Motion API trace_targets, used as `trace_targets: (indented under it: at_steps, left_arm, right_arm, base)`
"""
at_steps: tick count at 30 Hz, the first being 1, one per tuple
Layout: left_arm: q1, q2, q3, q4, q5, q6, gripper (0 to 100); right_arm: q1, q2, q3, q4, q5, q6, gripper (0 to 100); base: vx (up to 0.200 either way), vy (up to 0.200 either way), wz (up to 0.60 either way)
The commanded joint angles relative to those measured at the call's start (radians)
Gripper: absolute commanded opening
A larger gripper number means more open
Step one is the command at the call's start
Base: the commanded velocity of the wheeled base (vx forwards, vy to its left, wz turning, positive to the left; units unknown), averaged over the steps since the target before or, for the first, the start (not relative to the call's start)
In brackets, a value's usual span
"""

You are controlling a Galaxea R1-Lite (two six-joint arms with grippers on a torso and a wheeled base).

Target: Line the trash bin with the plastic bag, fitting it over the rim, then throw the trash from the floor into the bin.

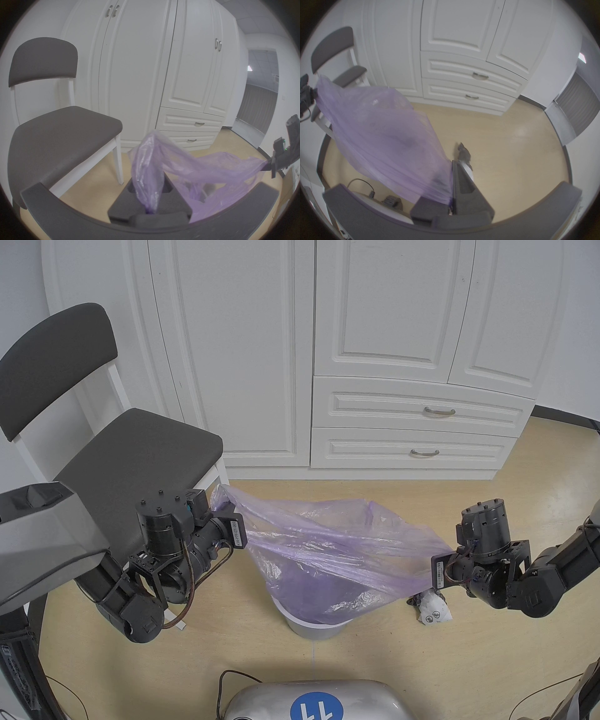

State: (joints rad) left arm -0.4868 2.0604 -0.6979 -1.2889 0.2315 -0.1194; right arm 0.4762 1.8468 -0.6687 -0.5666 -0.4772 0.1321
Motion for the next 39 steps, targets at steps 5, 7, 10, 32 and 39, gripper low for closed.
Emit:
trace_targets:
  at_steps: [5,7,10,32,39]
  left_arm:
    - [-0.038,0.017,0.066,-0.110,-0.075,-0.002,0]
    - [-0.044,0.035,0.064,-0.138,-0.078,-0.002,0]
    - [-0.049,0.072,0.057,-0.190,-0.077,-0.003,0]
    - [0.017,0.178,-0.037,-0.167,-0.103,-0.065,0]
    - [0.037,0.182,-0.107,-0.061,-0.103,-0.151,0]
  right_arm:
    - [0.050,0.015,0.116,-0.225,0.089,-0.049,0]
    - [0.061,0.029,0.120,-0.265,0.092,-0.045,0]
    - [0.065,0.060,0.118,-0.317,0.094,-0.039,0]
    - [0.058,0.184,0.087,-0.377,0.299,0.089,0]
    - [0.018,0.216,-0.066,-0.133,0.391,0.267,0]
  base:
    - [0.000,0.000,0.00]
    - [0.000,0.000,0.00]
    - [0.000,0.000,0.00]
    - [0.000,0.000,0.00]
    - [0.000,0.000,0.00]
